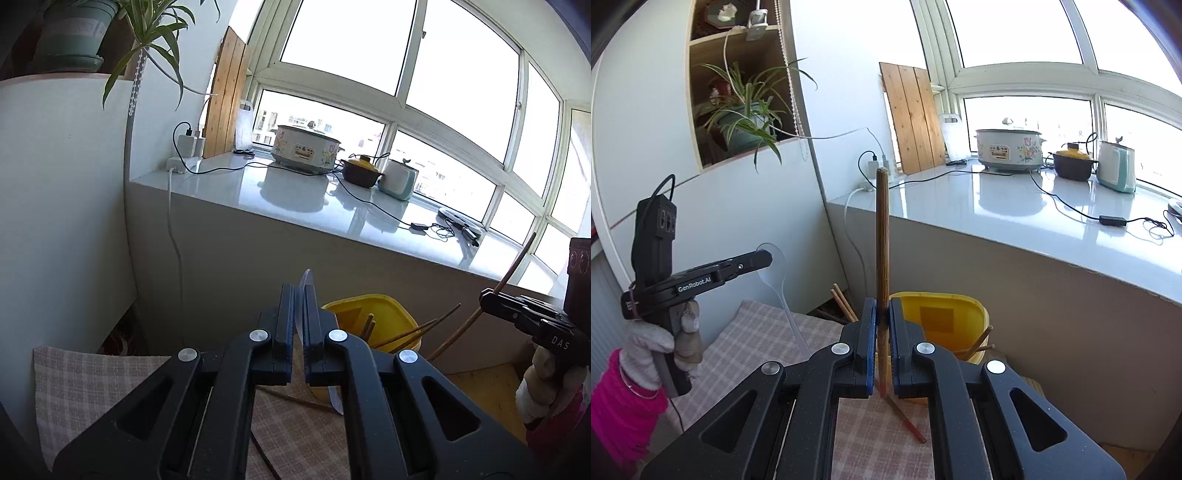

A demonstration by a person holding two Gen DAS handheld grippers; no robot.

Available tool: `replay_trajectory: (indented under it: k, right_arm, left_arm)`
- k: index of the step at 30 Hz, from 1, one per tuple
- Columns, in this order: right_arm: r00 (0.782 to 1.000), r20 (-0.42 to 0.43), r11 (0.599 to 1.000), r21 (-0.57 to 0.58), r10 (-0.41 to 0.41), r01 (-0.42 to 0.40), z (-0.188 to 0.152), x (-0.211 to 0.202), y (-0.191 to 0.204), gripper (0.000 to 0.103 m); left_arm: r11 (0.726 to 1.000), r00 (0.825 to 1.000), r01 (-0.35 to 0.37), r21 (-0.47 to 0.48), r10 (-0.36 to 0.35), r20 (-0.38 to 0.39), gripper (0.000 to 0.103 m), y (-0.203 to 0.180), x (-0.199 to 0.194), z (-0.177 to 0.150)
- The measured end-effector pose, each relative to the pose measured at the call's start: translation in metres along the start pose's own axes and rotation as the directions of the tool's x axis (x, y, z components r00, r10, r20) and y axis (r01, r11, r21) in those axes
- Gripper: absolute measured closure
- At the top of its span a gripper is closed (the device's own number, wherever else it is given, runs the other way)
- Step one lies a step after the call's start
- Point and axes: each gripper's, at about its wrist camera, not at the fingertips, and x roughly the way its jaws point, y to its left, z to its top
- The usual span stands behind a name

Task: Organize utensils
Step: 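Lift the clear spoon and chopstick and carry them over the yellow container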

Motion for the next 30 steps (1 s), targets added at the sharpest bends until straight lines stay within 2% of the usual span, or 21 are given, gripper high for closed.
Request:
replay_trajectory:
  k: [5,15,19,30]
  right_arm:
    - [0.999,0.036,1.0,0.011,-0.014,0.014,0.014,-0.005,-0.007,0.098]
    - [0.996,0.081,0.999,0.026,-0.041,0.039,0.035,-0.01,-0.018,0.098]
    - [0.993,0.091,0.997,0.009,-0.078,0.078,0.038,-0.005,-0.02,0.098]
    - [0.995,0.019,0.994,0.033,-0.103,0.102,0.027,0.023,-0.037,0.098]
  left_arm:
    - [0.999,0.999,-0.035,0.028,0.034,0.035,0.102,-0.007,0.014,0.017]
    - [0.999,0.998,-0.021,0.034,0.019,0.052,0.102,-0.025,0.045,0.036]
    - [0.999,0.999,-0.015,0.046,0.013,0.041,0.102,-0.033,0.059,0.037]
    - [0.999,1.0,0.018,0.045,-0.017,-0.008,0.102,-0.039,0.087,0.028]
